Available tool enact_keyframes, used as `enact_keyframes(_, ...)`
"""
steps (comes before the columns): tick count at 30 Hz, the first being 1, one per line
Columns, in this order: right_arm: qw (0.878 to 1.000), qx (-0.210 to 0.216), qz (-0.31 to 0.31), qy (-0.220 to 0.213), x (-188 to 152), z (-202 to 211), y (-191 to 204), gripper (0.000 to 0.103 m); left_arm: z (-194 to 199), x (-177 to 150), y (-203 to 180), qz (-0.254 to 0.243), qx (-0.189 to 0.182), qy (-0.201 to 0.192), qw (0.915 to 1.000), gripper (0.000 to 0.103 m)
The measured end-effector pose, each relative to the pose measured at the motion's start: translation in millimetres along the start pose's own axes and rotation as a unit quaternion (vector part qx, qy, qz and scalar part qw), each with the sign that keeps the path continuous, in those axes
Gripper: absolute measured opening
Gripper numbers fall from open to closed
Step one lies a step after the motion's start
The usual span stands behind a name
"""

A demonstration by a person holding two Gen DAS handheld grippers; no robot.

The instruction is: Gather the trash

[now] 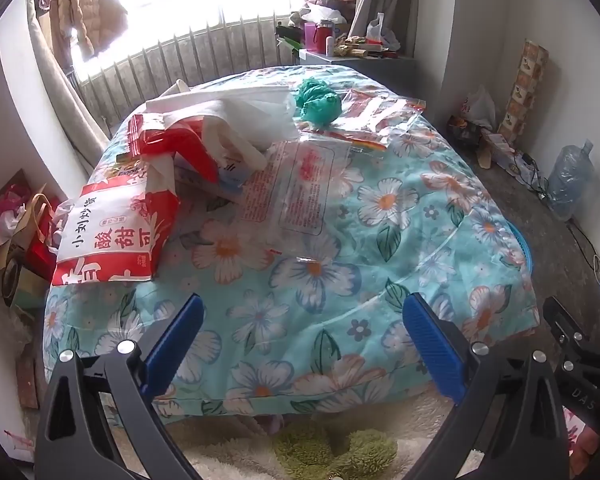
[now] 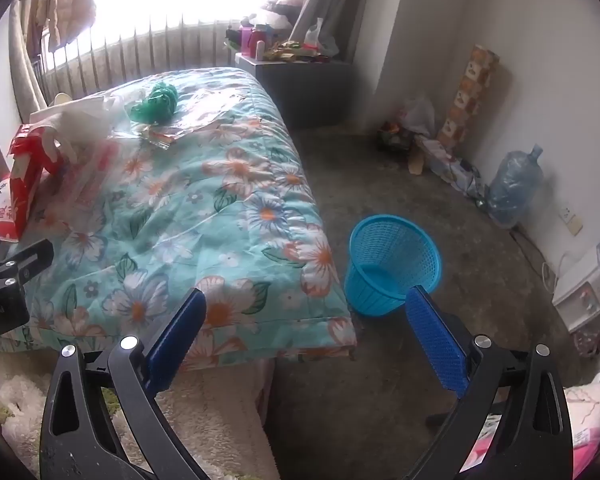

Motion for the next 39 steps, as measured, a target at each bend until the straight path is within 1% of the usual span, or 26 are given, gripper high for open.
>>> enact_keyframes(8,1.0,0.001,0.0,-0.001,0.2,2.0,-2.8,0.096,0.9,0.8,-1.5,0.001,-0.002,-0.003,1.0,0.098)
enact_keyframes(12,1.0,0.0,-0.001,-0.001,0.3,2.9,-4.6,0.096,0.5,-0.4,6.0,0.001,-0.001,0.001,1.0,0.098)
enact_keyframes(15,1.0,0.0,-0.002,0.0,4.3,7.3,8.1,0.096,-2.2,-1.5,9.2,0.002,0.0,0.001,1.0,0.098)
enact_keyframes(22,1.0,0.003,-0.001,-0.001,3.1,6.9,4.9,0.096,-2.1,-0.8,5.3,0.006,0.001,0.001,1.0,0.098)
enact_keyframes(26,1.0,0.002,-0.001,-0.001,5.8,7.8,9.8,0.096,-2.2,-0.9,6.4,0.008,0.001,0.001,1.0,0.098)
enact_keyframes(39,1.0,0.005,-0.001,-0.002,5.6,6.6,7.3,0.096,-2.3,1.2,10.1,0.012,0.002,0.001,0.9999,0.097)
Point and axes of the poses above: each gripper's, at about its wrist camera, not at the fingertips, and z roughly against the way its jaws point, y to its left, x to its top, the point moved 6 cm from there along -z, roughly the way its jaws point, and after that the axes turned 14 degrees about y, right-handed, at the moved point
